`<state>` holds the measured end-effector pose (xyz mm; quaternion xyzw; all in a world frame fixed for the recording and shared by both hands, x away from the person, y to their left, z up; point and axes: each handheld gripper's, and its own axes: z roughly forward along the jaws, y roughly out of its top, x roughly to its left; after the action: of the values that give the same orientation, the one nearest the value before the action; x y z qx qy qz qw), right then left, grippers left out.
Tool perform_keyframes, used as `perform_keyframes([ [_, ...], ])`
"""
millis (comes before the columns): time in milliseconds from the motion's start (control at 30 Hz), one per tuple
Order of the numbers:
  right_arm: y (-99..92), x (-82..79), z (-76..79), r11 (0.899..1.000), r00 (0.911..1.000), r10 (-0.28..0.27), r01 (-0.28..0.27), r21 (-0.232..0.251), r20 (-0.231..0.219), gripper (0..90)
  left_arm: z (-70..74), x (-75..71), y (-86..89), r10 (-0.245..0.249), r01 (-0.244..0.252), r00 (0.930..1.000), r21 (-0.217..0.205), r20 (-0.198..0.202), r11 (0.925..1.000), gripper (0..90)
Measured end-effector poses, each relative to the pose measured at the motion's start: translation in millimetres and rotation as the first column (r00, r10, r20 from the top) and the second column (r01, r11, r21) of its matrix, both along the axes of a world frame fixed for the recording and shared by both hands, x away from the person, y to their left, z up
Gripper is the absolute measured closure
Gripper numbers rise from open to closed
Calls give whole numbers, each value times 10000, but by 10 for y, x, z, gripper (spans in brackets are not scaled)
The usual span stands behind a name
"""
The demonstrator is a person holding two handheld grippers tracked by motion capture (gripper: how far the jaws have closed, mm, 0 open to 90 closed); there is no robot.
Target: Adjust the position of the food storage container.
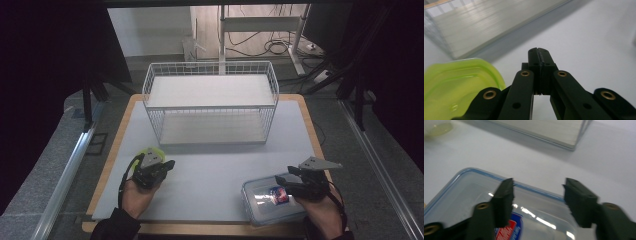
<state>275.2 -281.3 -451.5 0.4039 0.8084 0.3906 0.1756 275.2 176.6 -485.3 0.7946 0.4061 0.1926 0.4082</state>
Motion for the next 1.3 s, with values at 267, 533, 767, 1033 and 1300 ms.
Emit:
perform_keyframes([
  [267, -317, -78, 53, 9979, 9982, -597, 598, -248, 42, 845, -35, -151, -428, -1314, 1306, 9912, -466, -143, 9903, 900],
  [533, -646, -187, 37, 9836, 9859, -1674, 1671, -671, 11, 897, -120, -268, -863, -2597, 2569, 9651, -704, -347, 9639, 900],
  [767, -791, -261, -175, 9839, 9786, -1664, 1566, -863, -1211, 897, -265, -391, -1312, -3740, 3675, 9248, -899, -702, 9256, 898],
  [1033, -788, -300, -206, 9846, 9739, -1681, 1584, -740, -1525, 900, -406, -512, -1666, -4449, 4380, 8886, -810, -1120, 8953, 885],
  [1300, -680, -300, -219, 9905, 9751, -1353, 1285, -499, -1756, 900, -424, -499, -1625, -3983, 3940, 9076, -582, -1328, 9173, 889],
])
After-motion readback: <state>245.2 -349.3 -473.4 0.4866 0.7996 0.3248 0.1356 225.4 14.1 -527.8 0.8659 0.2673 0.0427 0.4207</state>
